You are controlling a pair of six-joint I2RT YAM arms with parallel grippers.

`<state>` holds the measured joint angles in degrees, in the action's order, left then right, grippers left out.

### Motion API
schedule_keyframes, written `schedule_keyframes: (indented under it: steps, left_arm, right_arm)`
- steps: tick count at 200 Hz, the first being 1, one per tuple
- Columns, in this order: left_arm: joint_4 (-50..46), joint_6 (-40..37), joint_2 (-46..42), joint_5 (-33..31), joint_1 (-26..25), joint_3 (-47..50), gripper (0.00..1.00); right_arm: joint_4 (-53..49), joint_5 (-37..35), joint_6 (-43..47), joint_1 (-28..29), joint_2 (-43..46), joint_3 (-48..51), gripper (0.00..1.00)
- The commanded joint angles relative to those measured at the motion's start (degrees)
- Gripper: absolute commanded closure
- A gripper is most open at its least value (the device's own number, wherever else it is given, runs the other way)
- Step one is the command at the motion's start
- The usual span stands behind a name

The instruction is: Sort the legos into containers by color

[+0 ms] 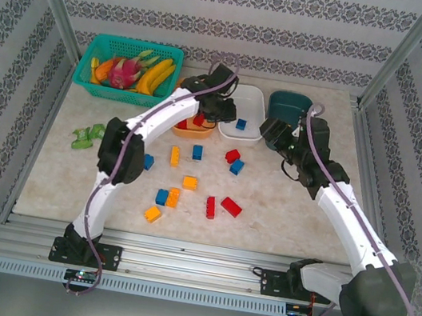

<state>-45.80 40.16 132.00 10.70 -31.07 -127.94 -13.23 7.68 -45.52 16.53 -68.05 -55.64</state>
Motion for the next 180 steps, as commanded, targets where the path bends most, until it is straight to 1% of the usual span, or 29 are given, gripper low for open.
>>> schedule_keyframes:
  steps: [1,27,48,64,115,128,165,180]
  left_arm:
    - [-4.31,-1.43,5.53,0.71,-0.15,-7.2,0.79]
    - [-2.85,0.02,9.37,1.4,-0.13,-9.38,0.79]
    - [-1.42,0.58,10.72,2.66,-0.39,-9.58,0.79]
    - [-1.57,0.32,11.17,2.41,-0.87,-10.09,0.78]
    - [-2.48,0.93,11.87,1.97,-1.1,-10.05,0.65]
    - [-2.62,1.08,11.86,2.09,-1.1,-10.38,0.6]
    - [-3.74,1.64,10.63,2.07,-1.04,-13.66,0.5]
    - [-3.76,2.07,9.17,1.75,-1.01,-14.36,0.49]
  right_arm:
    - [0.32,-0.88,-1.27,-0.77,1.01,0.98,0.22]
    - [0.24,-0.13,-1.41,-1.6,1.25,2.19,0.22]
    - [1.28,0.54,-2.24,-2.8,1.34,3.24,0.22]
    - [0.97,0.99,-2.21,-3.49,1.18,2.88,0.22]
    - [0.58,1.84,-2.91,-3.8,0.55,2.92,0.22]
    - [0.35,2.16,-2.76,-3.81,0.33,2.59,0.22]
    - [-2.83,1.86,1.21,-3.38,0.5,-0.16,0.22]
    - [-4.75,0.94,3.36,-2.88,0.97,-1.19,0.22]
